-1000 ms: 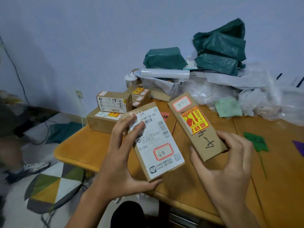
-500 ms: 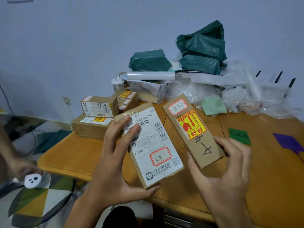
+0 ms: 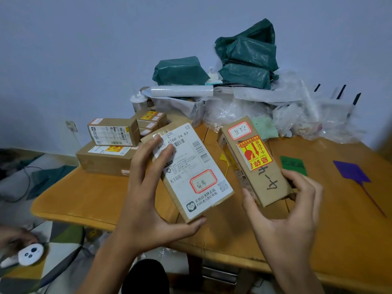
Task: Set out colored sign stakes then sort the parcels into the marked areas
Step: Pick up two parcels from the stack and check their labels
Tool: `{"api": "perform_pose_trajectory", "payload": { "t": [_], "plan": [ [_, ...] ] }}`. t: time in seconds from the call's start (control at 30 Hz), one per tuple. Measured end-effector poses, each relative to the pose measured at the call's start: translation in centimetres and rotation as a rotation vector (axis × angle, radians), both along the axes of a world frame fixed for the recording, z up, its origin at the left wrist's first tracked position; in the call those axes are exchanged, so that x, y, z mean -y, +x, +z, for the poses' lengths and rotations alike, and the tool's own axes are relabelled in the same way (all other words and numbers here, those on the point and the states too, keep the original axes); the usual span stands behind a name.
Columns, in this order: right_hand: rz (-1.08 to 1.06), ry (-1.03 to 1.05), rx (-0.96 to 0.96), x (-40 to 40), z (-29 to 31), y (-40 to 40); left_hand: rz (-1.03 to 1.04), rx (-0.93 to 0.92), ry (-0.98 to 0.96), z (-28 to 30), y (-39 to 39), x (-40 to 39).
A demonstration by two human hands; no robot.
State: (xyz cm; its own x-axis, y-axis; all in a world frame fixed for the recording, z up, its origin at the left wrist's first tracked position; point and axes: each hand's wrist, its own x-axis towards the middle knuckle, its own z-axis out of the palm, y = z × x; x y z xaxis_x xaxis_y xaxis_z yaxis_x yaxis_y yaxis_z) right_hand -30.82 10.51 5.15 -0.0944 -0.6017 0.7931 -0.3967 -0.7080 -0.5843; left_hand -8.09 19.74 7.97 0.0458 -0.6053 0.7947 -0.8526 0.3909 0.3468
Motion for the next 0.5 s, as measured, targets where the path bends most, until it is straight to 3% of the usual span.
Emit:
{"api": "perform_pose_trajectory", "payload": {
  "t": [0.37, 0.5],
  "plan": [
    [-0.101, 0.355, 0.049, -0.8, -6.0, -3.1, -0.083, -0.385, 0.125, -2.2, -5.1, 3.4],
    [-0.165, 0.328, 0.024, -0.5, -7.4, -3.0, -0.221, -0.584, 0.2, -0.9, -9.7, 7.1]
  ]
}}
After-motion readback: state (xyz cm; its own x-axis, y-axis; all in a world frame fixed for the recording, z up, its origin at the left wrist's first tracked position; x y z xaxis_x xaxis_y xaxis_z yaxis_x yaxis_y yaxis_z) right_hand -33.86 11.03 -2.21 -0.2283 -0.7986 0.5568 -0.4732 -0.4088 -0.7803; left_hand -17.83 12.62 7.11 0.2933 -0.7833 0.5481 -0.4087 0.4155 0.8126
